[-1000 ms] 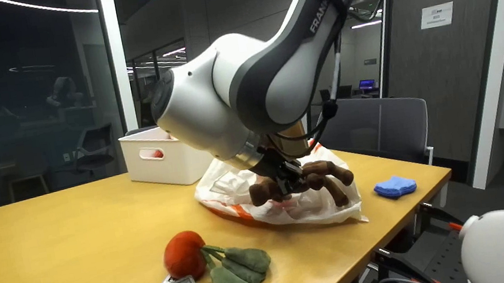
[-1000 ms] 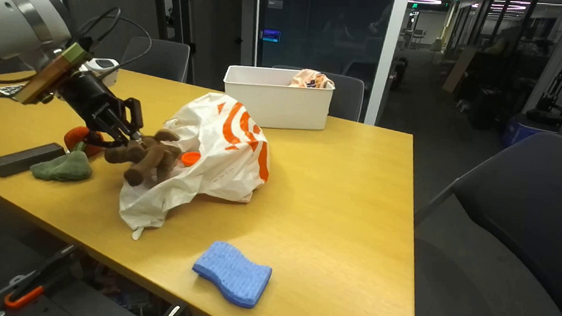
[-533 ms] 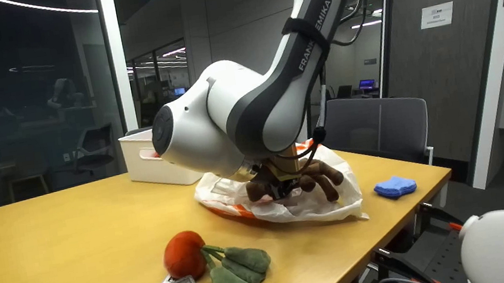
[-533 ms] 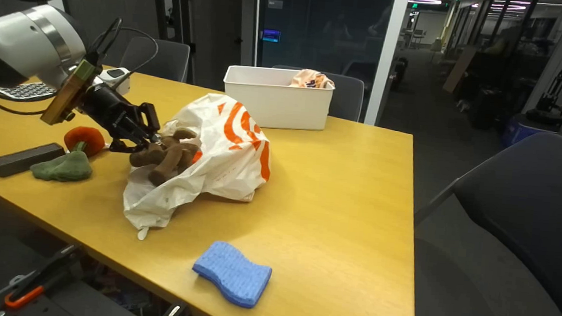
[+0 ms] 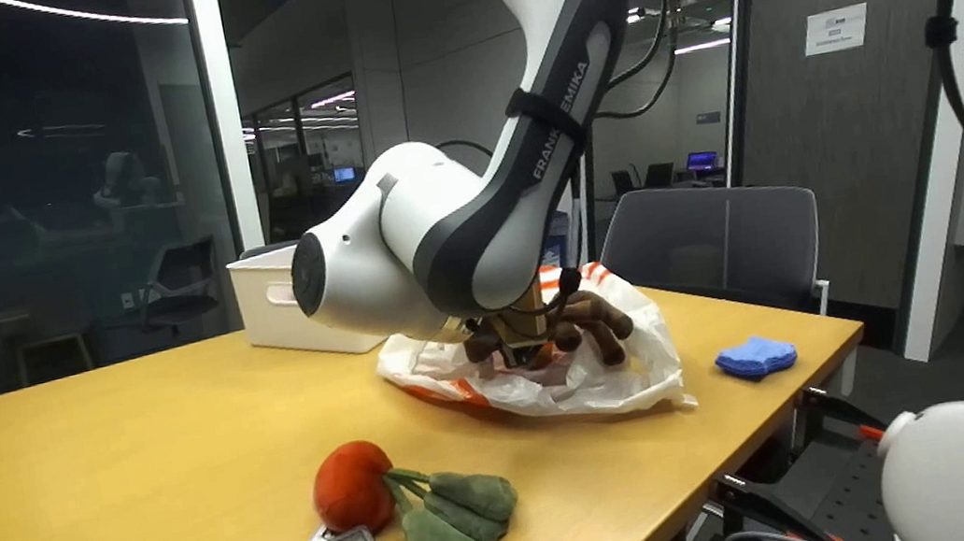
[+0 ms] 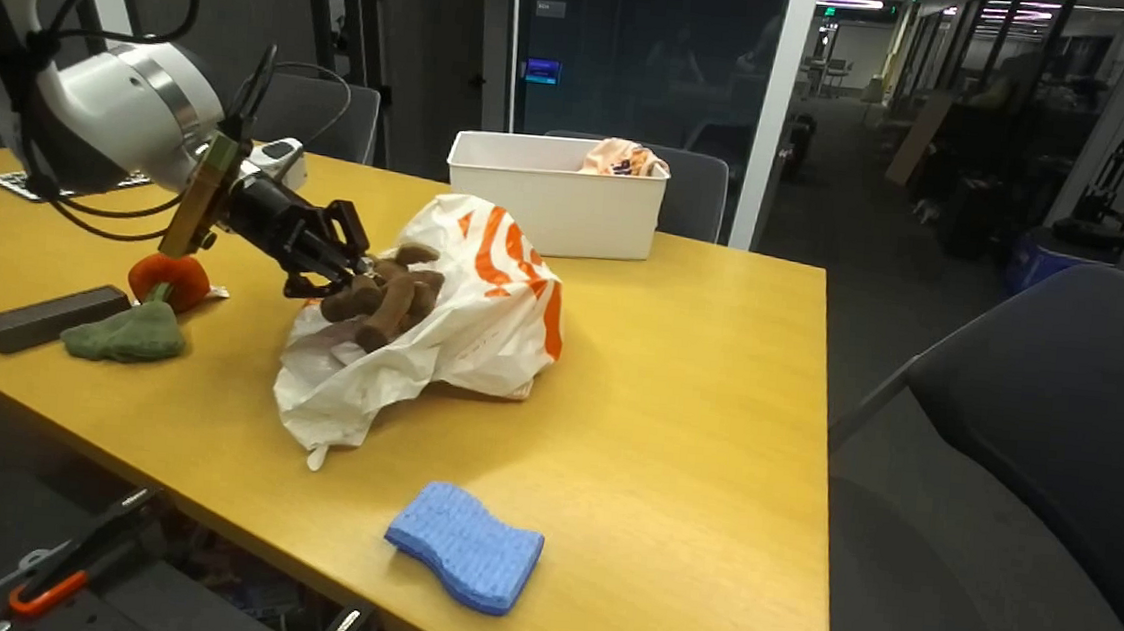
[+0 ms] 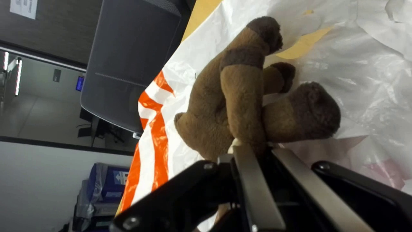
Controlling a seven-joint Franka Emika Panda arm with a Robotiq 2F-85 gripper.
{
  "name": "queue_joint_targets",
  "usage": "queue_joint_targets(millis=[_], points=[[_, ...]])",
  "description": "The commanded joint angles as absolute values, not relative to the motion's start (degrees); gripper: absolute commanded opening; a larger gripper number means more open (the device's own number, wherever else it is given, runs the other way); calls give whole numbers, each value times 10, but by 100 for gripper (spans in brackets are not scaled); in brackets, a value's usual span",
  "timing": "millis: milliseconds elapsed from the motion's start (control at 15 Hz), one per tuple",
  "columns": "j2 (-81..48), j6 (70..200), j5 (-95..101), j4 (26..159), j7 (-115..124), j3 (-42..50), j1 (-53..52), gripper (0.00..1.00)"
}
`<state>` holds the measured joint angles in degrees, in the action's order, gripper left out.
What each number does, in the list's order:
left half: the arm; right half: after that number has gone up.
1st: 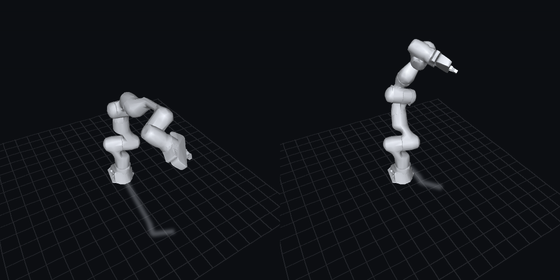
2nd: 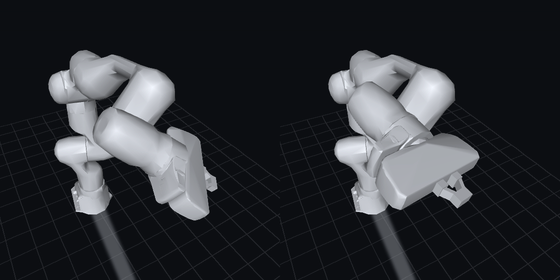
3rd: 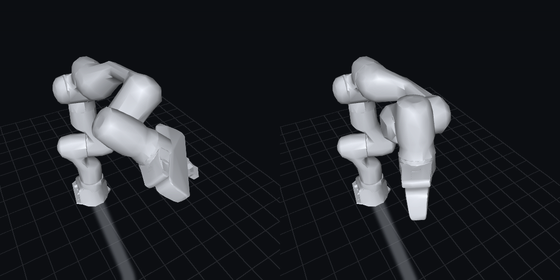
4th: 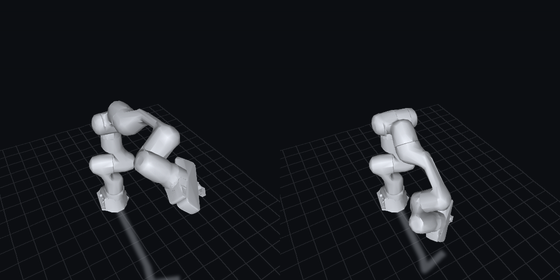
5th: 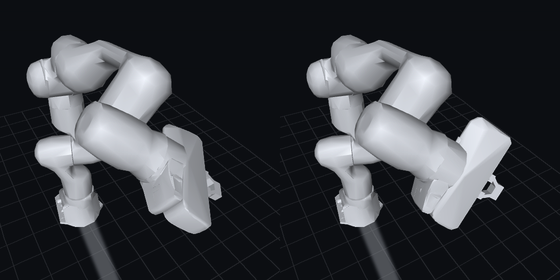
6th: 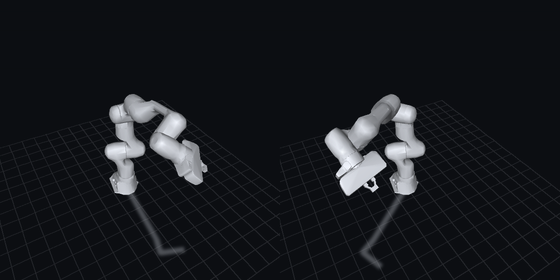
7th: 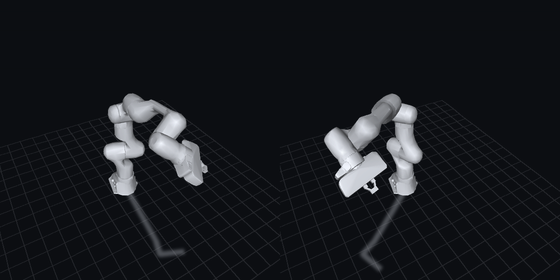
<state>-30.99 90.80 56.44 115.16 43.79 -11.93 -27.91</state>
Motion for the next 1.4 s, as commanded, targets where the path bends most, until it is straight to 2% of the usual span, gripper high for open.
queue_joint_targets(millis=[0,67,133,200,267,733,800,1067,1333], points=[[-326,906,581,1114,426,-112,-252,4],[-328,901,586,1107,431,-110,-251,4],[-328,905,589,1101,431,-112,-247,36],[-329,905,592,1097,430,-114,-247,36],[-327,910,593,1095,428,-117,-245,43],[-267,1014,581,1139,379,-170,-255,97],[-258,1008,581,1142,375,-178,-266,100],[-233,1042,526,1149,297,-231,-281,100],[-252,1129,512,1148,227,-240,-292,100]])
